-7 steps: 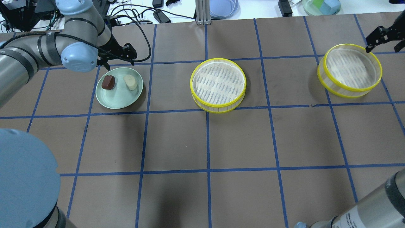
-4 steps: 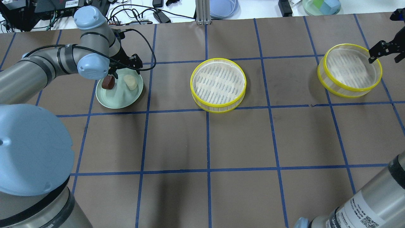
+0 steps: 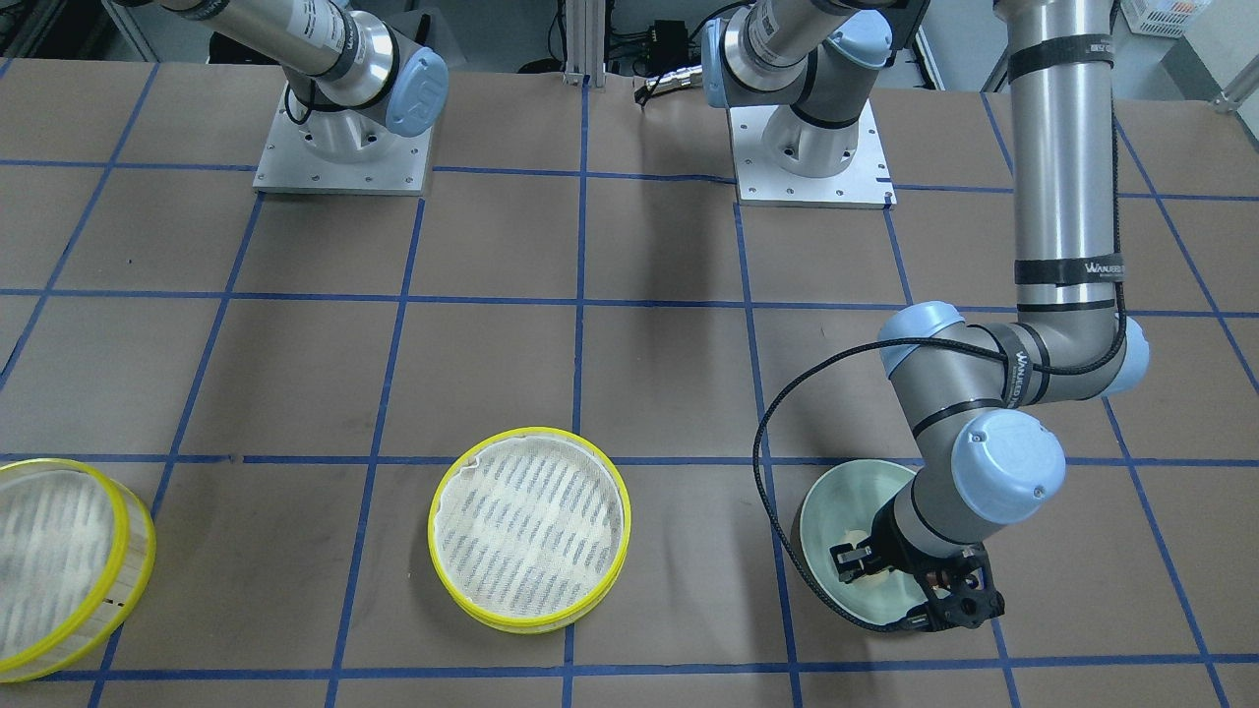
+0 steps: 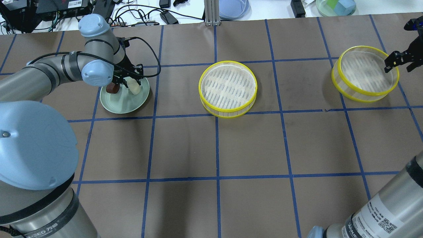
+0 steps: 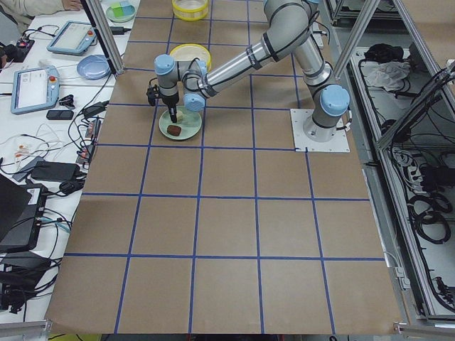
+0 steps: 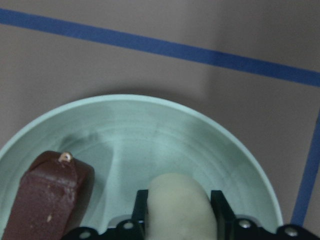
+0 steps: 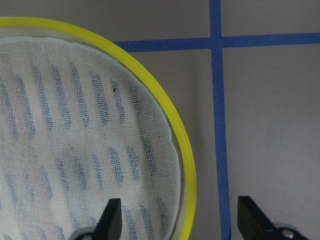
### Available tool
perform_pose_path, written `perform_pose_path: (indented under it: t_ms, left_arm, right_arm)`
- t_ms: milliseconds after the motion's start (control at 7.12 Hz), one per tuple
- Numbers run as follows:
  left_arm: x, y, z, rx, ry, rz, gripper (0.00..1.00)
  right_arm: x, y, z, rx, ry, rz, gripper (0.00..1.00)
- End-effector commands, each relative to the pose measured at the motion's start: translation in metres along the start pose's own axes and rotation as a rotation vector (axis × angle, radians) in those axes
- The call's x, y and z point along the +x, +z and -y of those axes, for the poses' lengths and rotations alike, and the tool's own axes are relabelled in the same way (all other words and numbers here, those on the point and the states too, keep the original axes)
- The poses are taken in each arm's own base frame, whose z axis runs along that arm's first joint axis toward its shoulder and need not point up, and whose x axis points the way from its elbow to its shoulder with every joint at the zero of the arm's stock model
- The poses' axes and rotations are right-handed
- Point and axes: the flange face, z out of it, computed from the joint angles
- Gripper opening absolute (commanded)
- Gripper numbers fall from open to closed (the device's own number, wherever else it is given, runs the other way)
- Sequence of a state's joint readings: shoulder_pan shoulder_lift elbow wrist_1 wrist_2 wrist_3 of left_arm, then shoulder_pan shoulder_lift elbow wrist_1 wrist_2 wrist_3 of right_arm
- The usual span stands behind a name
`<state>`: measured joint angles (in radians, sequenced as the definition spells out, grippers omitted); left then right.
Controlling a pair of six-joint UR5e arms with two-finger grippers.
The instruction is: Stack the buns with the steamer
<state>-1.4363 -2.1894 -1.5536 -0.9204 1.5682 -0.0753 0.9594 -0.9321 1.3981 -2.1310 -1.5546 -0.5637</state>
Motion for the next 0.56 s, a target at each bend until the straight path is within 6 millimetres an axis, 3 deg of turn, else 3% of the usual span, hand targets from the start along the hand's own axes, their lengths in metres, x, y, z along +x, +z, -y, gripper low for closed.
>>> perform_pose_path:
  t_ms: [0,281,421]
  left_arm:
    - [-0.005,-0.015,0.008,0.026,-0.02,-0.038,0.0]
    - [0.018,-0.065,0.011,0.093,-0.157,-0.16,0.0]
    - [0.054,-0.089,0.001,0.125,-0.206,-0.235,0.0]
  right_arm:
    - [-0.001,0.009,-0.003,-0.015,-0.001,0.003,0.57]
    - [-0.001,0.01,-0.003,-0.012,0.0,0.01,0.33]
    - [0.002,0.015,-0.004,-0.018,0.005,0.015,0.32]
